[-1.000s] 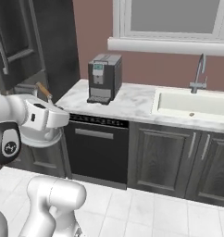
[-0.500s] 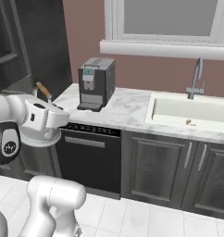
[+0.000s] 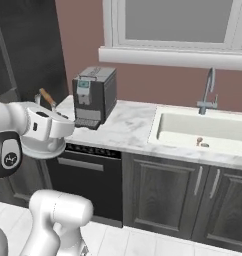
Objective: Open the cabinet, pick the kettle from the cabinet, and place it in the sink.
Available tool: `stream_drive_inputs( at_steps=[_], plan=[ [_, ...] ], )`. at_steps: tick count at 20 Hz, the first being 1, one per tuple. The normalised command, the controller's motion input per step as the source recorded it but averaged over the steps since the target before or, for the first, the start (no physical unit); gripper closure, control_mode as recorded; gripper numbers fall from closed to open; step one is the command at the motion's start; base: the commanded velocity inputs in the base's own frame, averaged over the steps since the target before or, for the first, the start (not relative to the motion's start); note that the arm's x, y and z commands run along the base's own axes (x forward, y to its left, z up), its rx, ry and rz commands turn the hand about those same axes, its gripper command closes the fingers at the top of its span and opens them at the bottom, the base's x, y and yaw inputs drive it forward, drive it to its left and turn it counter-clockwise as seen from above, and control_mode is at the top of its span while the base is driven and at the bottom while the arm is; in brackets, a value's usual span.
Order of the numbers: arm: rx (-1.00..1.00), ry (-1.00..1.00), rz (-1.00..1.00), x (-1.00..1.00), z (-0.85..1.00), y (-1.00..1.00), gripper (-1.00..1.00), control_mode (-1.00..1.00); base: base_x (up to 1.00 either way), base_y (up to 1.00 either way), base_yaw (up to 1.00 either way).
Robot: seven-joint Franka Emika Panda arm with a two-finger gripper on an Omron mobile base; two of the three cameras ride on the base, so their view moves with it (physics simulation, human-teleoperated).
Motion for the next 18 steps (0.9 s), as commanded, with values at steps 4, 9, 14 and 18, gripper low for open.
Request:
stream_drive_inputs(
  at_steps=[4,9,14,18],
  plan=[
    [0.00,0.00,0.00,0.00,0.00,0.00,1.00,1.00,0.35,-0.47,0.00],
    [0.00,0.00,0.00,0.00,0.00,0.00,1.00,1.00,0.32,-0.48,0.00],
    [0.00,0.00,0.00,0.00,0.00,0.00,1.00,1.00,0.29,-0.49,0.00],
    [0.00,0.00,0.00,0.00,0.00,0.00,1.00,1.00,0.29,-0.49,0.00]
  ],
)
